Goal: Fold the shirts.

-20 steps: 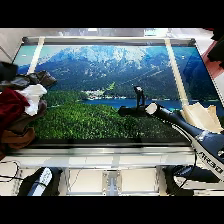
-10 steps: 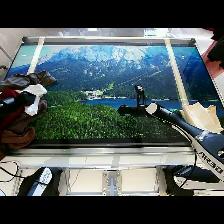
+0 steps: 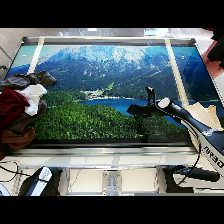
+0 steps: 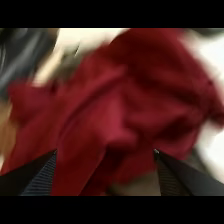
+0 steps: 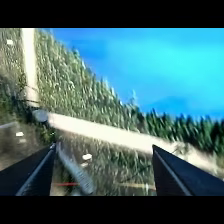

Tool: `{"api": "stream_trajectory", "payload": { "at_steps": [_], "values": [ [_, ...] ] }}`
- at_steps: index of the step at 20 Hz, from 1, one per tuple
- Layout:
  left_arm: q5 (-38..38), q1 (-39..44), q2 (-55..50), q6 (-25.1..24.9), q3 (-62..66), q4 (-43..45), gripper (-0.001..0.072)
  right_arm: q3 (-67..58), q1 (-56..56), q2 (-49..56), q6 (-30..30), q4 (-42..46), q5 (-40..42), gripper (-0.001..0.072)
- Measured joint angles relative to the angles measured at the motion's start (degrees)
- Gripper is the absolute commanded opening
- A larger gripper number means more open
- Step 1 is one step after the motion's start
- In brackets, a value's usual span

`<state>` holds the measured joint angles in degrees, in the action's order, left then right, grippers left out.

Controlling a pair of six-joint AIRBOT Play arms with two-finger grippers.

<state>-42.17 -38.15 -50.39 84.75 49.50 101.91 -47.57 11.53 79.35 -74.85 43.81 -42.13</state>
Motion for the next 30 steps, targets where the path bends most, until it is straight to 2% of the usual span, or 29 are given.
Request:
{"api": "stream_trajectory", "payload": {
  "at_steps": [4, 7, 10, 17, 18, 19, 20, 21, 22, 24, 26, 28, 30],
  "values": [
    [-4.9, -2.1, -7.5, 1.9, 0.1, 2.8, 0.0715, 0.0, -2.9, -1.0, 3.7, -6.0, -4.8, 0.0681],
    [-6.0, -2.6, -12.6, 0.9, 0.2, 4.0, 0.0717, 0.0, -3.6, -1.6, 6.0, -9.8, -6.1, 0.068],
    [-2.8, -2.8, -15.1, -0.7, 0.5, 6.0, 0.0717, 0.0, -3.9, -1.9, 7.6, -12.3, -6.5, 0.068],
    [6.5, -2.9, -16.5, -0.8, 2.7, 8.5, 0.0707, 0.0, -4.0, -2.0, 8.8, -16.1, -5.8, 0.068],
    [7.7, -2.9, -16.6, -0.6, 2.8, 8.6, 0.0674, 0.0, -4.0, -2.0, 8.8, -16.4, -5.5, 0.068],
    [8.9, -2.9, -16.8, -0.2, 2.9, 8.7, 0.051, 0.0, -4.0, -2.0, 8.9, -16.9, -5.1, 0.068],
    [9.6, -2.9, -17.2, 0.2, 3.0, 8.7, 0.0307, 0.0, -4.0, -2.0, 8.9, -17.4, -4.6, 0.068],
    [10.2, -2.9, -17.8, 0.3, 3.0, 8.7, 0.0222, 0.0, -4.0, -2.0, 8.9, -17.8, -4.3, 0.068],
    [10.8, -2.9, -18.6, 0.4, 3.0, 8.7, 0.0217, 0.0, -4.0, -2.0, 8.9, -18.1, -4.1, 0.068],
    [11.6, -2.9, -20.1, 0.7, 3.1, 8.7, 0.0012, 0.0, -4.0, -2.0, 8.9, -18.5, -3.2, 0.0679],
    [12.2, -2.9, -21.2, 0.8, 3.1, 8.5, 0.0012, 0.0, -4.0, -2.0, 8.9, -18.9, -2.9, 0.0661],
    [11.6, -2.7, -21.7, 0.8, 3.7, 7.4, 0.0012, 0.0, -4.0, -2.0, 9.5, -19.6, -2.2, 0.0533],
    [8.6, -1.6, -22.0, 0.9, 5.8, 5.7, 0.0012, 0.0, -4.1, -2.4, 12.7, -22.1, -1.7, 0.0522]
  ]
}}
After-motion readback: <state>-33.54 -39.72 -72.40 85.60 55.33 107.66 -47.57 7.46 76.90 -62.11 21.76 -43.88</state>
